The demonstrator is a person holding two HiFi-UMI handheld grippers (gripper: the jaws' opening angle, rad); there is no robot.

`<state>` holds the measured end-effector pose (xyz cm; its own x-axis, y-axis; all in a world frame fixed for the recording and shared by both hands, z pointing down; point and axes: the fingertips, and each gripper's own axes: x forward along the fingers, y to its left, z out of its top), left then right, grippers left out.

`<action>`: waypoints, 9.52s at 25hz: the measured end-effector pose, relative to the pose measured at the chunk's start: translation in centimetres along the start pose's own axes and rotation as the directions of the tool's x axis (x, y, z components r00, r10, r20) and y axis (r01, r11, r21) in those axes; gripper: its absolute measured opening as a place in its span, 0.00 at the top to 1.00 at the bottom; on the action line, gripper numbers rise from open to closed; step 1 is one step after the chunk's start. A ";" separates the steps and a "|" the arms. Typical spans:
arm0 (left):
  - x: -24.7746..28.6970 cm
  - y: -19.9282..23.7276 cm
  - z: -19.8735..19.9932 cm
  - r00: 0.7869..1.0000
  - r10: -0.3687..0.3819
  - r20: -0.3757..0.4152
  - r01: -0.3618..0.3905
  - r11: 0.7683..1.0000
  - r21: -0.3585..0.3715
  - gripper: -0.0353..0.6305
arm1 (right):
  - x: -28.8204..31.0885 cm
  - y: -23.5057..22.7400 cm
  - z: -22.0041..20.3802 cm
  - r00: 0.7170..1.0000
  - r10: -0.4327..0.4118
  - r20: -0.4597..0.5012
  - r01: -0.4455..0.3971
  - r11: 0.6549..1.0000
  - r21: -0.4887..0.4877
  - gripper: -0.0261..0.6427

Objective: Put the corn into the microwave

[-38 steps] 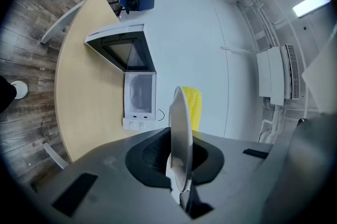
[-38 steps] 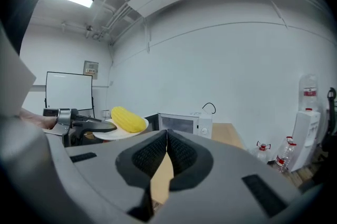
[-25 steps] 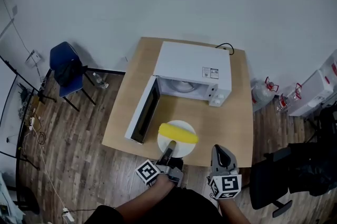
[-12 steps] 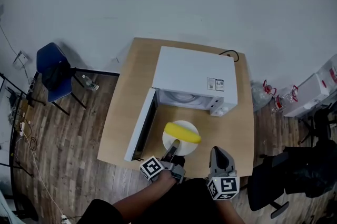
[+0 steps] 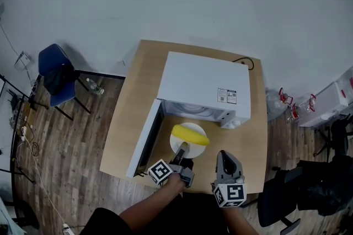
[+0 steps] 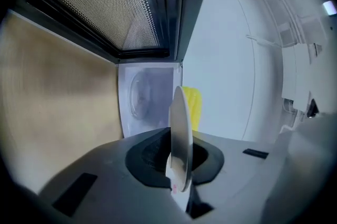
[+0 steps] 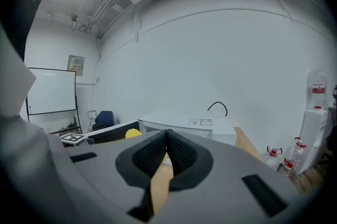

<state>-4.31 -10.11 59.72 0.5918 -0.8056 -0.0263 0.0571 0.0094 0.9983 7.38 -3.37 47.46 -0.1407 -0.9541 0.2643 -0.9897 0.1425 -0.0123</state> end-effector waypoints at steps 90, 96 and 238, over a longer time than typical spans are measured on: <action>10.3 14.2 4.4 0.902 0.420 0.096 -0.431 0.888 0.161 0.77 | 9.9 -5.6 -8.9 0.976 0.089 -0.198 -0.100 0.994 -0.048 0.87; 9.8 13.9 4.3 0.898 0.429 0.098 -0.440 0.880 0.182 0.89 | 8.9 -5.6 -10.1 0.971 0.088 -0.224 -0.101 0.994 -0.048 0.87; -17.2 -18.4 -23.7 0.990 0.139 -0.035 0.018 0.117 0.993 0.92 | -24.4 -0.3 1.2 0.987 0.139 0.086 -0.131 0.987 -0.089 0.87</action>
<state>3.52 17.58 40.56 0.6216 -0.7754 0.1109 -0.7808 -0.6020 0.1674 11.10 19.51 39.83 -0.2787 -0.9441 0.1759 -0.9563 0.2897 0.0392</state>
